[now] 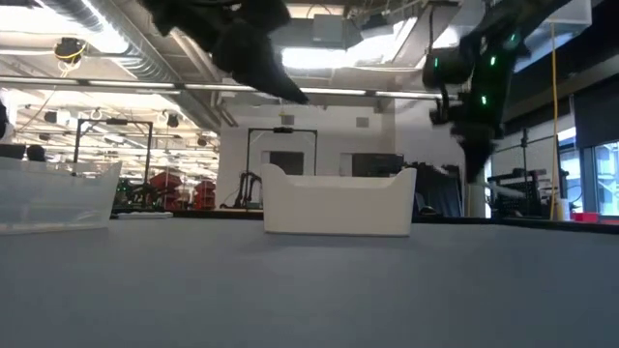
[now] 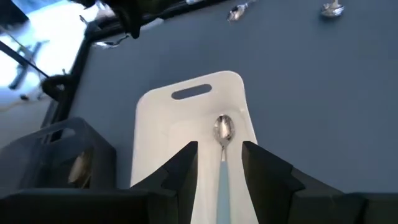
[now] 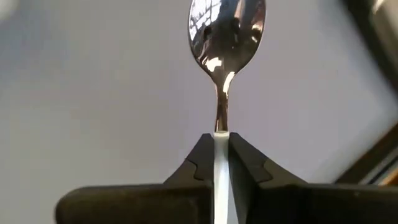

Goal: Sort silverware by color (type)
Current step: Put the blue spoon into the white bin

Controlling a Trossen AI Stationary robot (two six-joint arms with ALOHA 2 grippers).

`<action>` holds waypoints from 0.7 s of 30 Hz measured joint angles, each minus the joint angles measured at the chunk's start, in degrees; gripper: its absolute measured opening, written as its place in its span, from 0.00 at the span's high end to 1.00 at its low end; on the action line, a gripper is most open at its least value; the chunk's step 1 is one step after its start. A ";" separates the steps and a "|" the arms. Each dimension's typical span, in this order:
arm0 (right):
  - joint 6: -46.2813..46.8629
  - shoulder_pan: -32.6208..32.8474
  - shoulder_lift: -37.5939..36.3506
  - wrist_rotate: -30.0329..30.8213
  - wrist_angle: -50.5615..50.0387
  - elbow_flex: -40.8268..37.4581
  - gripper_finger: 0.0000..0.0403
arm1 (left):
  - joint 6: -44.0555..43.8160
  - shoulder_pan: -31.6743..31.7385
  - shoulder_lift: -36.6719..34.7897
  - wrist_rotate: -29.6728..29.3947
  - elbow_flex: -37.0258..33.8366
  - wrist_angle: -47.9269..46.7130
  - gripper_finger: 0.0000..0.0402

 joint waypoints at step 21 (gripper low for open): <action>-2.08 20.85 -2.56 -4.83 31.81 6.17 0.96 | -5.82 2.89 -26.55 -13.02 -18.43 10.84 0.70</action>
